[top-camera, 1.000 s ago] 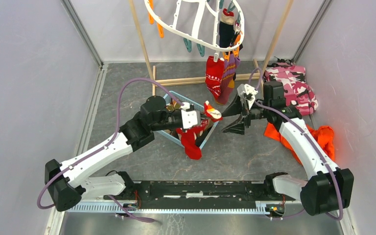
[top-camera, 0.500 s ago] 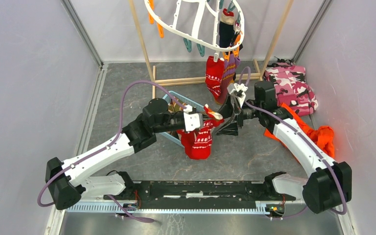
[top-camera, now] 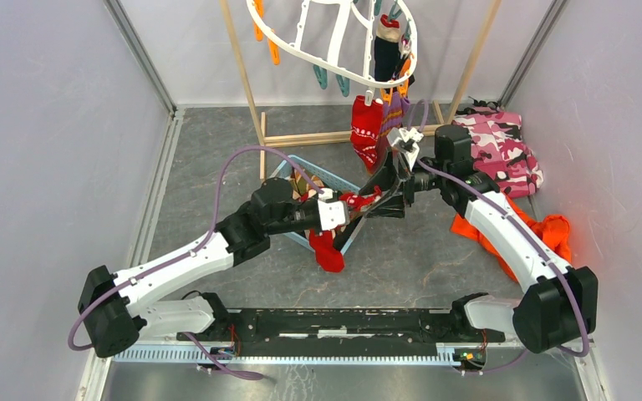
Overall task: Clip the socks to the hanger
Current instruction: Pick up the sock from the bin.
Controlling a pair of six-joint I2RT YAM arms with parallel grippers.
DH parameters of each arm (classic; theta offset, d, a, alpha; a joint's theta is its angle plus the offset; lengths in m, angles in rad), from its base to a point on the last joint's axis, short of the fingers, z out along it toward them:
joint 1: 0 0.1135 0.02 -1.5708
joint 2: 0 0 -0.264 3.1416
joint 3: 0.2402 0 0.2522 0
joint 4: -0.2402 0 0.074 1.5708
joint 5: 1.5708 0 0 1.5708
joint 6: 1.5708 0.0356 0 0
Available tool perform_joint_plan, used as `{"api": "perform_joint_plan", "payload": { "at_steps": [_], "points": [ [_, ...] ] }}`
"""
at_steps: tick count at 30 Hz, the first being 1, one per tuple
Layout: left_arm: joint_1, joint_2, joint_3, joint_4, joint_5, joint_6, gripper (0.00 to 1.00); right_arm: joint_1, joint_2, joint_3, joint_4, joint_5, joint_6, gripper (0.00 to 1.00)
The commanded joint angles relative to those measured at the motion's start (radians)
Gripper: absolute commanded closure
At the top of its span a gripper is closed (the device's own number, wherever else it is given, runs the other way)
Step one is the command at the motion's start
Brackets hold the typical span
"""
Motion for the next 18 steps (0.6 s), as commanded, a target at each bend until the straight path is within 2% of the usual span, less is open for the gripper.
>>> {"api": "perform_joint_plan", "payload": {
  "at_steps": [1,7,14,18],
  "points": [
    [-0.004,-0.032,-0.035,0.109,-0.060,-0.063,0.98,0.000,0.007,0.036,0.018,-0.018,0.002,0.28],
    [-0.004,-0.061,-0.076,0.165,-0.101,-0.111,0.98,-0.003,0.008,0.024,0.011,0.002,-0.019,0.42],
    [-0.003,-0.088,-0.106,0.217,-0.135,-0.182,0.98,-0.010,0.001,0.024,-0.036,0.039,-0.079,0.51],
    [-0.003,-0.095,-0.111,0.225,-0.148,-0.212,0.98,-0.012,-0.004,0.026,-0.046,0.044,-0.096,0.63]
  ]
}}
